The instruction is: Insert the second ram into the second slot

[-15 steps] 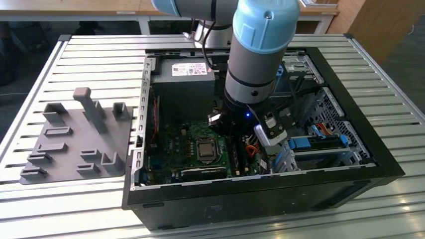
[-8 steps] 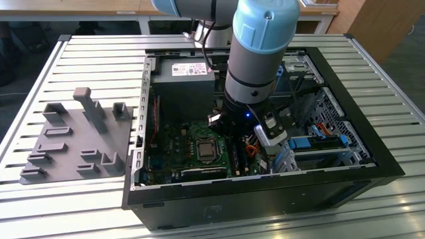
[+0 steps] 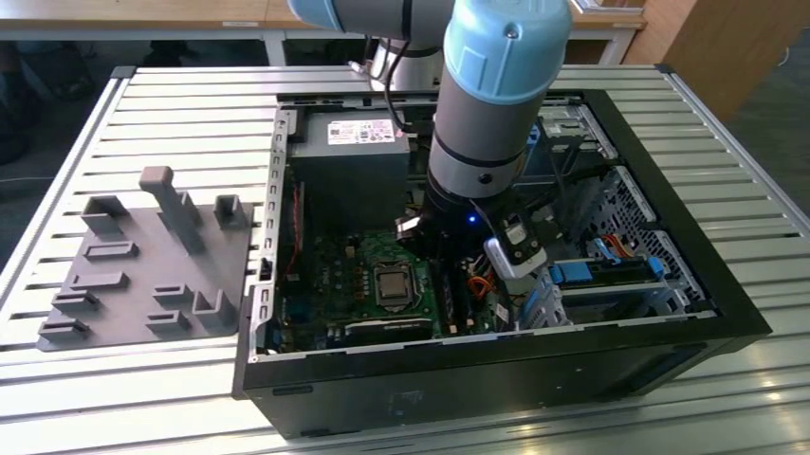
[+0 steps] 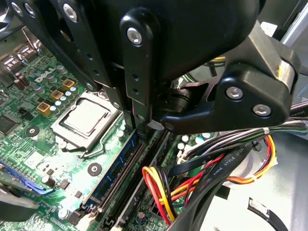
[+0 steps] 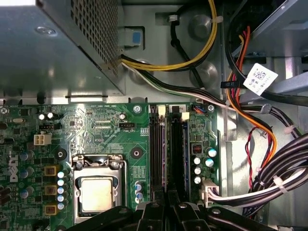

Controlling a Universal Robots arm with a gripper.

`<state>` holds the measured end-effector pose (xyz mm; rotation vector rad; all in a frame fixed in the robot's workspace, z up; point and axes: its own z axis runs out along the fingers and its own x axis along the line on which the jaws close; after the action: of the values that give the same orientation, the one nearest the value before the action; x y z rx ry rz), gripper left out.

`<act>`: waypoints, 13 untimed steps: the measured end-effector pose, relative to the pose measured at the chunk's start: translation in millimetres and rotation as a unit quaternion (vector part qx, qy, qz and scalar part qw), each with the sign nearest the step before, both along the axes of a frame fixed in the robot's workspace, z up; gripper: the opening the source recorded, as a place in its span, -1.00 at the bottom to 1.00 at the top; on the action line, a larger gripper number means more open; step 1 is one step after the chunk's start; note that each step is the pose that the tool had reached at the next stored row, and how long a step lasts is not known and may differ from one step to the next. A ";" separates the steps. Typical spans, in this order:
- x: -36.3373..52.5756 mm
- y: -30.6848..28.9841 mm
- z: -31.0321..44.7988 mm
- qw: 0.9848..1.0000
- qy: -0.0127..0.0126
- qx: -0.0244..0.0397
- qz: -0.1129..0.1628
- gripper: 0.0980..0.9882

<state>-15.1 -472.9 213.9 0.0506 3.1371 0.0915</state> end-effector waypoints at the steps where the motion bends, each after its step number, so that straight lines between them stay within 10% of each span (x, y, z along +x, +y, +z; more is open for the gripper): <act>1: -0.1 -0.3 0.0 1.000 0.000 0.000 0.002 -0.91; 13: -0.2 -0.7 -0.2 1.000 0.000 -0.001 0.006 -0.91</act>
<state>-15.4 -473.5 213.8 0.0312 3.1378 0.0894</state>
